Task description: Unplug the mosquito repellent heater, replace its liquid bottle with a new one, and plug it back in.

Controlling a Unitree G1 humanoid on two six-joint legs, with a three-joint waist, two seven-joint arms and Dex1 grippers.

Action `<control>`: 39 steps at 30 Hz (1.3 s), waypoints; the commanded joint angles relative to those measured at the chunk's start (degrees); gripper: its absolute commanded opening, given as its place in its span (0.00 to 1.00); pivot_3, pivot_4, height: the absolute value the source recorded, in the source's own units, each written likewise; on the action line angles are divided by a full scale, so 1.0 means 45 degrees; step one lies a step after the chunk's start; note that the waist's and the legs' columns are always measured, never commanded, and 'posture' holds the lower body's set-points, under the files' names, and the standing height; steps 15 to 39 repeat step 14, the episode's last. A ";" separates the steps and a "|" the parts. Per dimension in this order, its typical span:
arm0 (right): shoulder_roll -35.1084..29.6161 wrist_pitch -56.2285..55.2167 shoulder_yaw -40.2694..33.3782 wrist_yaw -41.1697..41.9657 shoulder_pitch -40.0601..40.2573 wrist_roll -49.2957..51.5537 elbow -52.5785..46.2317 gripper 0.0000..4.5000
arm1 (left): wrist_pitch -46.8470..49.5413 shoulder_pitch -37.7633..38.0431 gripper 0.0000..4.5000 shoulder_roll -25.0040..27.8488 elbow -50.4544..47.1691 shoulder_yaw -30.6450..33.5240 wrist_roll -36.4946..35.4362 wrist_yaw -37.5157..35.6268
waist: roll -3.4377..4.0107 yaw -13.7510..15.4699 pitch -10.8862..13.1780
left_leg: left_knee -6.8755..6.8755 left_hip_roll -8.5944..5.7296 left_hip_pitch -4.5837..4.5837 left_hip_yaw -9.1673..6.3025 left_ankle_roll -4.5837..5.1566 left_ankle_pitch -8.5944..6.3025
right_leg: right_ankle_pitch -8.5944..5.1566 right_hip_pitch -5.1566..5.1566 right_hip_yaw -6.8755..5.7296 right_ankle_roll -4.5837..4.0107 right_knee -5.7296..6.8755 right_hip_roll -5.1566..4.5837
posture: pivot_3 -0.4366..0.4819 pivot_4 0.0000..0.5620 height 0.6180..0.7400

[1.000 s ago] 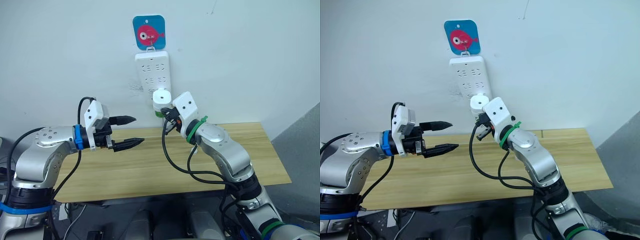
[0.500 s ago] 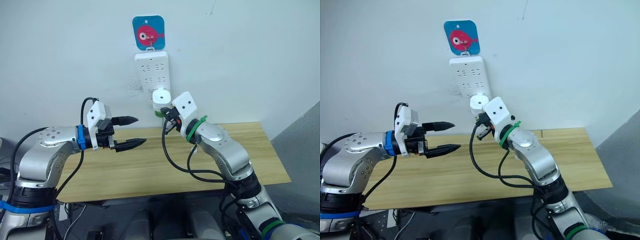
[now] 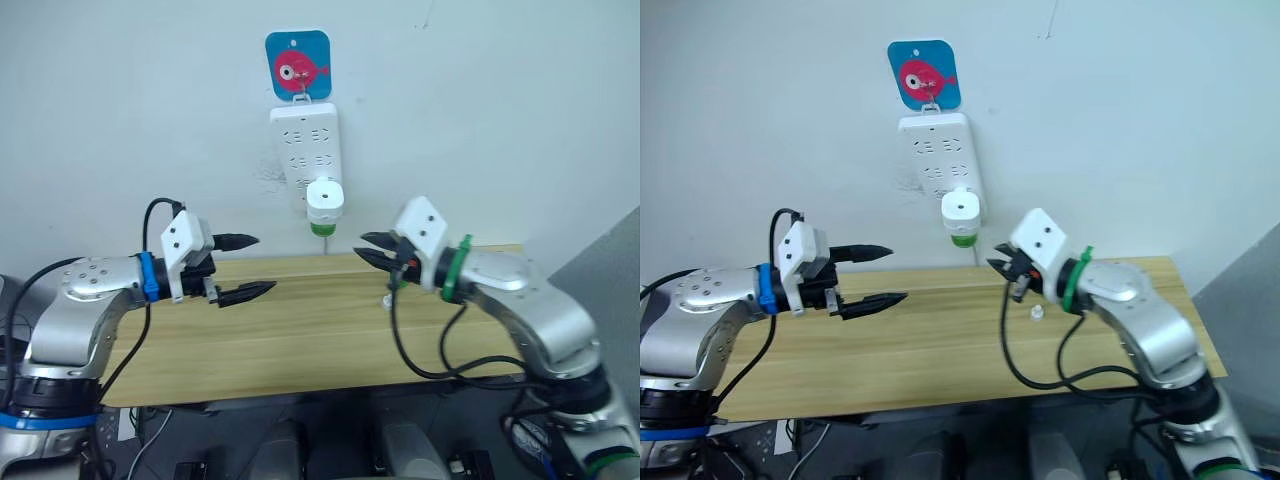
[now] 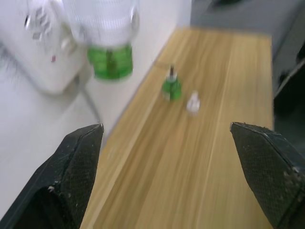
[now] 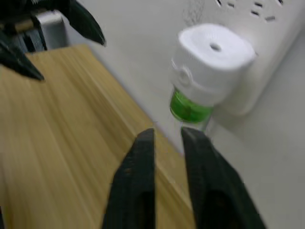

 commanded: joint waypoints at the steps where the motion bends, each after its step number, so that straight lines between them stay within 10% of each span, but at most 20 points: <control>1: -0.2024 -0.1068 -0.1276 0.1773 0.0593 0.0216 -0.0280 0.54 | -0.1234 0.0552 1.00 0.0648 0.0516 0.1076 0.0382 -0.0280 | -0.0002 0.0086 -0.0003 | 0.0000 0.0007 -0.0002 0.0008 0.0000 0.0000 | 0.0000 0.0001 -0.0008 0.0000 -0.0021 0.0000 | 0.40 0.16 1.00; 7: -0.5258 -0.4504 -0.2334 0.4802 0.1845 -0.0344 0.1641 1.00 | -0.0563 0.2661 1.00 0.1745 -0.0740 0.1838 0.0597 -0.0450 | -0.0031 0.0211 -0.0169 | 0.0003 0.0014 -0.0005 0.0033 0.0002 -0.0002 | 0.0001 0.0007 -0.0001 -0.0002 -0.0037 -0.0008 | 0.46 0.14 1.00; 39: -0.6087 -0.5831 -0.2862 0.5997 0.1943 -0.0117 0.3043 1.00 | -0.0611 0.3712 1.00 0.1885 -0.1182 0.2104 0.0941 -0.0111 | -0.0023 0.0536 -0.0363 | 0.0005 0.0024 0.0013 0.0044 0.0009 -0.0005 | 0.0006 0.0015 -0.0004 -0.0010 -0.0029 -0.0007 | 0.48 0.13 1.00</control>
